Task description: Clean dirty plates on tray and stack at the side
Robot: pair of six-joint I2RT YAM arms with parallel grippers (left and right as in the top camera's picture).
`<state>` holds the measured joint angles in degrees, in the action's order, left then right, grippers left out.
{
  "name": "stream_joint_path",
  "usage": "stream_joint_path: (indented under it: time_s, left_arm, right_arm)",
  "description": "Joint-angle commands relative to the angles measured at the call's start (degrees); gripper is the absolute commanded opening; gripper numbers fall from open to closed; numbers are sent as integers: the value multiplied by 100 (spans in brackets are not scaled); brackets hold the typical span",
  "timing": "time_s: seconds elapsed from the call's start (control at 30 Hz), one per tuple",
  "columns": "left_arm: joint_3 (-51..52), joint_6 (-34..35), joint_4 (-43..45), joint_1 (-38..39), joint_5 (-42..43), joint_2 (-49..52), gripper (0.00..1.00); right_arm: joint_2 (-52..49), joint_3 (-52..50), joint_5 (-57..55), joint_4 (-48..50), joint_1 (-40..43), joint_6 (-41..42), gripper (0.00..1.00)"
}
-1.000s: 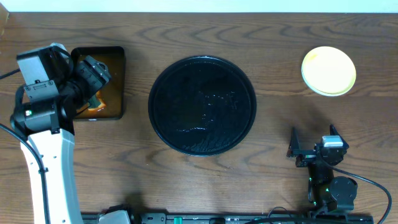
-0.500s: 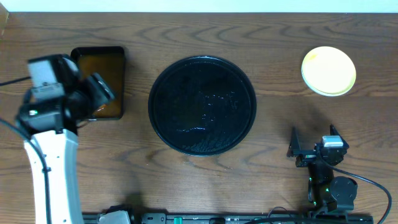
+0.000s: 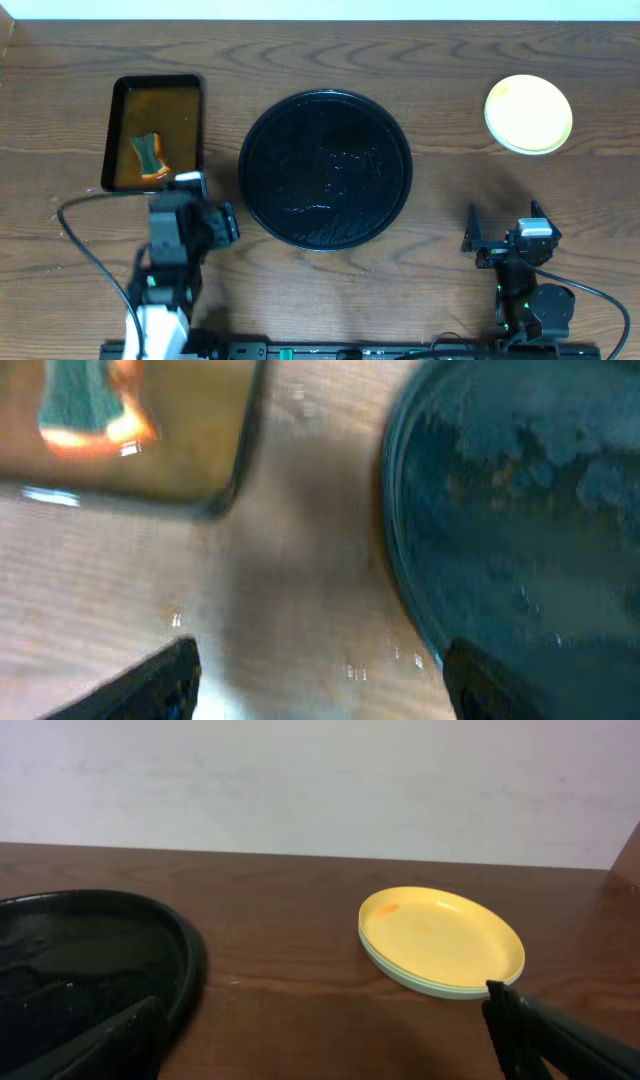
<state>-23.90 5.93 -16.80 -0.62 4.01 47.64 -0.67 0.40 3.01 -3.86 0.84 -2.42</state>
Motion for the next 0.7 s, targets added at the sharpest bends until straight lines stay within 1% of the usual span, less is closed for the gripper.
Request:
stream_joint_path:
  time_s: [0.0, 0.1, 0.17, 0.43, 0.5, 0.57, 0.67]
  left_arm:
    - [1075, -140, 839, 11, -42, -968, 78]
    - [1672, -138, 1414, 13, 4, -1572, 78]
    - [1917, -138, 1606, 13, 2, -1851, 78]
    - [2306, -94, 1956, 13, 2, -2688, 79]
    - [2367, -101, 1849, 46, -22, -3115, 79]
    - [2367, -101, 1735, 46, -24, -3311, 78]
    - [2367, -96, 1239, 44, -109, -3615, 79]
  right_arm:
    - [37, -7, 28, -22, 26, -87, 99]
    - [37, -7, 28, -22, 26, -87, 99]
    - [37, -7, 28, -22, 26, -87, 99]
    - [37, -7, 28, -22, 26, -87, 99]
    - [37, -7, 28, -22, 26, -87, 99]
    - [37, -7, 28, -22, 26, -87, 99]
    - [37, -7, 26, -22, 26, -90, 99]
